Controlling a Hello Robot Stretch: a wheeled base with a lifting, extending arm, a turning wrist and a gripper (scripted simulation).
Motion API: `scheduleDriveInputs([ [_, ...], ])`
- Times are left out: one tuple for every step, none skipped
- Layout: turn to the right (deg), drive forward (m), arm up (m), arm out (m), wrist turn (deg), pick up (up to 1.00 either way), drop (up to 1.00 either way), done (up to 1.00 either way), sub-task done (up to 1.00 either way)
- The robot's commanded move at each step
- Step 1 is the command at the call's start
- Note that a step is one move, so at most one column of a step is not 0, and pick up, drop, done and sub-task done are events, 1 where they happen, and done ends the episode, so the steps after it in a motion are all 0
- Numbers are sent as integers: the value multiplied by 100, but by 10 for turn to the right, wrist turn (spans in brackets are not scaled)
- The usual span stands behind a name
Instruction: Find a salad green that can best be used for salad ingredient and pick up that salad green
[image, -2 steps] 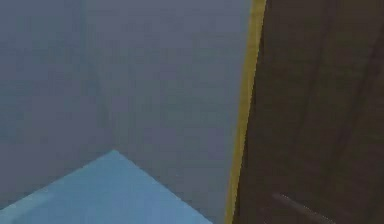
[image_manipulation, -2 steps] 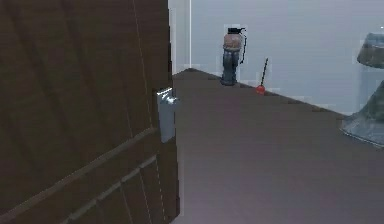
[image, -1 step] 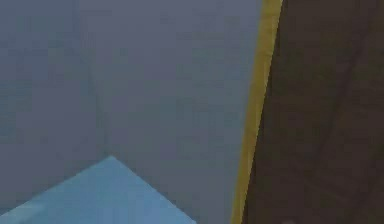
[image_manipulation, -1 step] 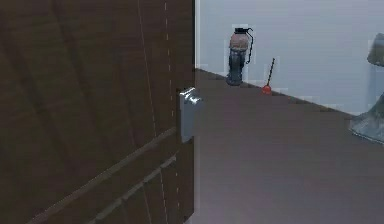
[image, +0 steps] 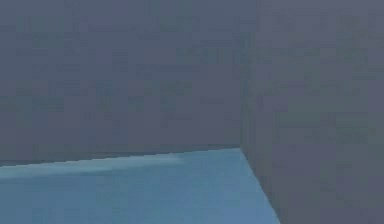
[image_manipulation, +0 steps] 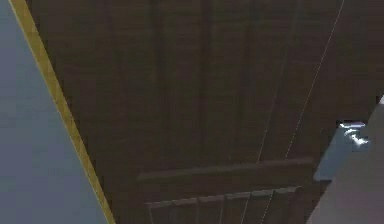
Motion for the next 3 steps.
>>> scheduleDriveInputs([
  [-120, 0, 0, 0, 0, 0, 0, 0, 0],
  [0, 70, 0, 0, 0, 0, 0, 0, 0],
  [0, 30, 0, 0, 0, 0, 0, 0, 0],
])
